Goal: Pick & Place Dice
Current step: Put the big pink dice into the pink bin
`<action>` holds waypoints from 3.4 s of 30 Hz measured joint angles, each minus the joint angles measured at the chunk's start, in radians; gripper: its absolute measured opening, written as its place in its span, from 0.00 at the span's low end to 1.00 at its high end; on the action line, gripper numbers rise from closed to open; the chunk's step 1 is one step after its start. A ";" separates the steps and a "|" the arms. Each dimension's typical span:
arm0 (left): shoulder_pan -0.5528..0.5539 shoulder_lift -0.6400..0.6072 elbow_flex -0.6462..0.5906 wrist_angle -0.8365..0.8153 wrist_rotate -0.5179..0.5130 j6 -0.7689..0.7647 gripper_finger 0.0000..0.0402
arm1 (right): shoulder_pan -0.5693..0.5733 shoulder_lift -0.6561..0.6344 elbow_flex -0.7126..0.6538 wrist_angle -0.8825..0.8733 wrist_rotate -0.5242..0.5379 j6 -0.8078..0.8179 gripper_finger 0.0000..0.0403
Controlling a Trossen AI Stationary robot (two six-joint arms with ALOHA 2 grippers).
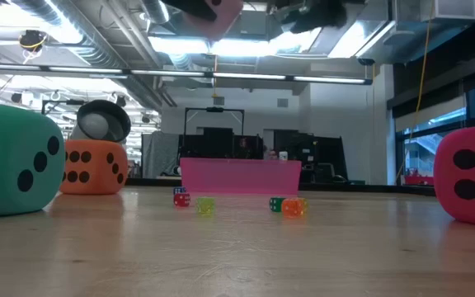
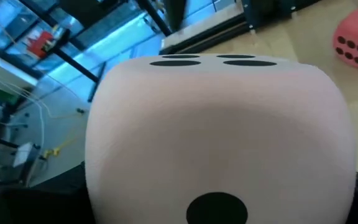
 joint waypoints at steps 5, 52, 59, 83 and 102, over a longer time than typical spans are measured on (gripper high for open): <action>-0.038 0.006 0.000 0.001 -0.062 -0.011 0.86 | -0.064 -0.068 -0.212 0.408 -0.354 0.003 0.97; -0.063 0.175 0.002 0.412 0.079 0.153 0.86 | -0.282 0.082 -0.677 1.723 -0.844 0.452 0.97; -0.049 0.197 0.004 0.407 0.001 0.178 0.86 | -0.256 0.082 -0.677 1.737 -0.847 0.448 0.97; -0.047 0.209 0.040 0.317 -0.061 0.205 0.86 | -0.262 0.082 -0.675 1.670 -0.793 0.379 0.97; -0.033 0.239 0.064 0.399 0.019 0.284 0.86 | -0.207 0.075 -0.674 1.683 -0.789 0.336 0.97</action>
